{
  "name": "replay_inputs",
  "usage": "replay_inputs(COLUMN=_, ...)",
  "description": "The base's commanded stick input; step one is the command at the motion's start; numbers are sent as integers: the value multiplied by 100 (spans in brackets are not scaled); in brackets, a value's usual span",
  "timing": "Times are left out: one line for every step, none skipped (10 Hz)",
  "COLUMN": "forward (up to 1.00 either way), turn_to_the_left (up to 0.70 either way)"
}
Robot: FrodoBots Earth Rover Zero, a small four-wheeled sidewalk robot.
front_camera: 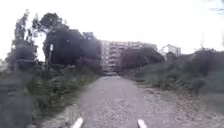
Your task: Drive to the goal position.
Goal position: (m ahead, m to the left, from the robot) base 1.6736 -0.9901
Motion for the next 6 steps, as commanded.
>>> replay_inputs(forward=50, turn_to_the_left=-15)
replay_inputs(forward=50, turn_to_the_left=-23)
replay_inputs(forward=50, turn_to_the_left=-31)
replay_inputs(forward=50, turn_to_the_left=-38)
replay_inputs(forward=50, turn_to_the_left=-46)
replay_inputs(forward=50, turn_to_the_left=-50)
